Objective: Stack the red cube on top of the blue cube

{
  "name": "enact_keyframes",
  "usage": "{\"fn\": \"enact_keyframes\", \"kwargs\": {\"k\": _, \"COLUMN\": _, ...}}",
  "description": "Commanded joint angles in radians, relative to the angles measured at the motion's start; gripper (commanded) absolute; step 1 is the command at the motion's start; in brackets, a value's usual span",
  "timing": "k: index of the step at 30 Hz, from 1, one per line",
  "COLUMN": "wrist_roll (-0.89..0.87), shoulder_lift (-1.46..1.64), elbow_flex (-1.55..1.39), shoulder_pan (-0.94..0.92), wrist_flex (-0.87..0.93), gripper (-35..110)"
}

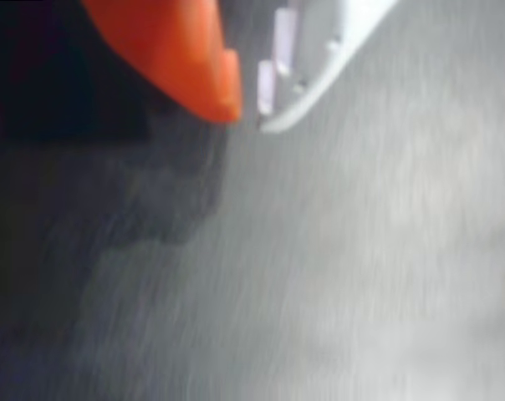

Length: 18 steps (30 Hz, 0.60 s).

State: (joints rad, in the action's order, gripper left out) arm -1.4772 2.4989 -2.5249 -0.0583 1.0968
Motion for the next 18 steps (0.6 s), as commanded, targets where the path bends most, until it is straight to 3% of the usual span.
{"fn": "enact_keyframes", "kwargs": {"k": 1, "wrist_roll": 0.003, "shoulder_lift": -0.184, "elbow_flex": 0.152, "shoulder_pan": -0.002, "wrist_flex": -0.041, "gripper": 0}}
{"fn": "enact_keyframes", "kwargs": {"k": 10, "wrist_roll": 0.006, "shoulder_lift": -0.413, "elbow_flex": 0.348, "shoulder_pan": -0.055, "wrist_flex": -0.046, "gripper": 0}}
{"fn": "enact_keyframes", "kwargs": {"k": 18, "wrist_roll": 0.184, "shoulder_lift": -0.511, "elbow_flex": 0.482, "shoulder_pan": -0.259, "wrist_flex": 0.026, "gripper": 0}}
